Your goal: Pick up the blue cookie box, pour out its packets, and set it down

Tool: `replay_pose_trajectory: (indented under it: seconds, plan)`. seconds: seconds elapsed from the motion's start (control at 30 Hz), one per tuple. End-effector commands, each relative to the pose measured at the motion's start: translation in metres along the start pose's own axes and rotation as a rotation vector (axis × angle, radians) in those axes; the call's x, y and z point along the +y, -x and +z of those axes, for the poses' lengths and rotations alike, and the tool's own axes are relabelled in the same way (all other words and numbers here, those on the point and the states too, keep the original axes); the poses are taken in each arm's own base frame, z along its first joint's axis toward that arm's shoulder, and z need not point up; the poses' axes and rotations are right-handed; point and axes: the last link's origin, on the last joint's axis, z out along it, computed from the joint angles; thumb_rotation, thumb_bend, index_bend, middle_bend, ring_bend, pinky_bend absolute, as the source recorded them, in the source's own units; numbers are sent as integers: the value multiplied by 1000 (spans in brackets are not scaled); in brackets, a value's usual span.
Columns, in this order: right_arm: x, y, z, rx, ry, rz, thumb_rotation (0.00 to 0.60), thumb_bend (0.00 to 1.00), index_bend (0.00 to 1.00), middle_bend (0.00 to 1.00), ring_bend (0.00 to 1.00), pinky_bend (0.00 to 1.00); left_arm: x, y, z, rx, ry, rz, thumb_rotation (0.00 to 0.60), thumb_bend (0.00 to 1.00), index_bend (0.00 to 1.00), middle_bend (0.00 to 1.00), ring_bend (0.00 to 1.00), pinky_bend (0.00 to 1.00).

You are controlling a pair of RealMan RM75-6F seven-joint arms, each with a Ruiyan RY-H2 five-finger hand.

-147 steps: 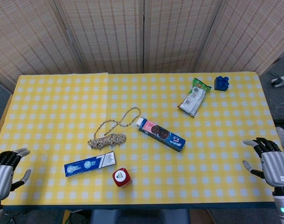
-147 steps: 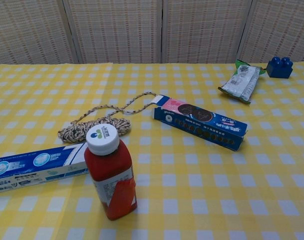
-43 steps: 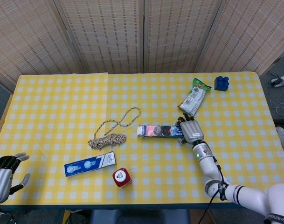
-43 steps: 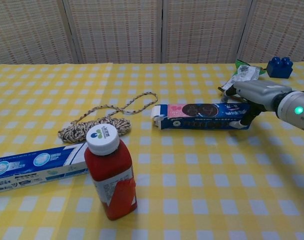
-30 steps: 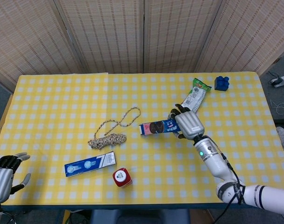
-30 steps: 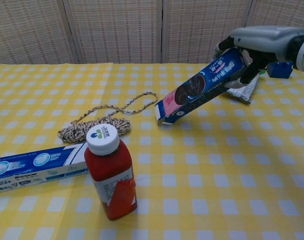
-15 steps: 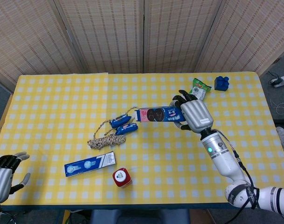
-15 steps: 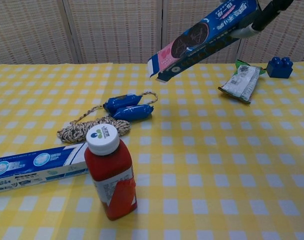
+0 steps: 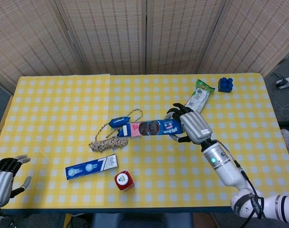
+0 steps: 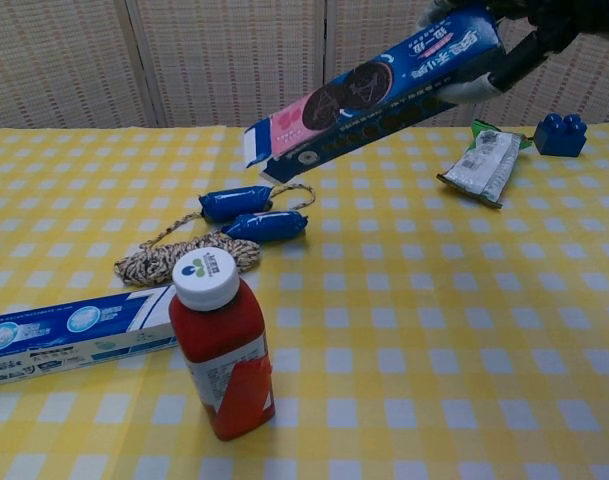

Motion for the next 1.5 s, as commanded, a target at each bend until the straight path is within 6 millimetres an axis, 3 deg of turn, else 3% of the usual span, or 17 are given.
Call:
replay_pose_trajectory:
  seconds: [0.03, 0.37, 0.47, 0.53, 0.63, 0.77, 0.97, 1.1, 1.27, 1.5]
  plan:
    - [12, 29, 3, -73, 0, 98, 600, 297, 448, 276, 112, 231, -1, -1, -1, 2, -4, 1, 600, 331, 358, 270, 246, 183]
    - [31, 69, 8, -173, 29, 203, 600, 274, 337, 233, 112, 231, -3, -1, -3, -2, -12, 3, 600, 331, 358, 270, 246, 183]
    - [39, 73, 7, -183, 45, 206, 600, 261, 269, 187, 100, 228, -3, 0, -3, -6, -13, 6, 600, 331, 358, 270, 246, 183]
    - [46, 74, 5, -181, 53, 194, 600, 237, 138, 81, 30, 161, -2, 1, -3, -8, -12, 7, 600, 331, 358, 270, 246, 183]
    - [53, 73, 1, -167, 64, 192, 600, 215, 7, 7, 0, 97, -1, 1, -2, -9, -10, 7, 600, 330, 359, 270, 246, 183]
    - [65, 68, -10, -147, 88, 191, 600, 213, 0, 1, 0, 92, -1, 1, -1, -5, -8, 6, 600, 331, 359, 270, 246, 183]
    - [89, 48, -44, -39, 139, 73, 600, 212, 0, 93, 0, 92, -3, 0, 0, -4, -13, 5, 600, 331, 359, 270, 246, 183]
    - [105, 36, -77, 47, 206, -23, 600, 238, 43, 143, 13, 99, -3, 0, 1, 0, -11, 5, 600, 331, 358, 270, 246, 183]
    - [120, 23, -119, 115, 296, -79, 600, 258, 133, 166, 16, 103, -1, 0, 4, 24, 0, 1, 600, 331, 351, 270, 246, 183]
    - [132, 12, -172, 177, 393, -132, 600, 258, 162, 189, 34, 103, 3, -1, 5, 42, 10, 0, 600, 331, 345, 270, 246, 183]
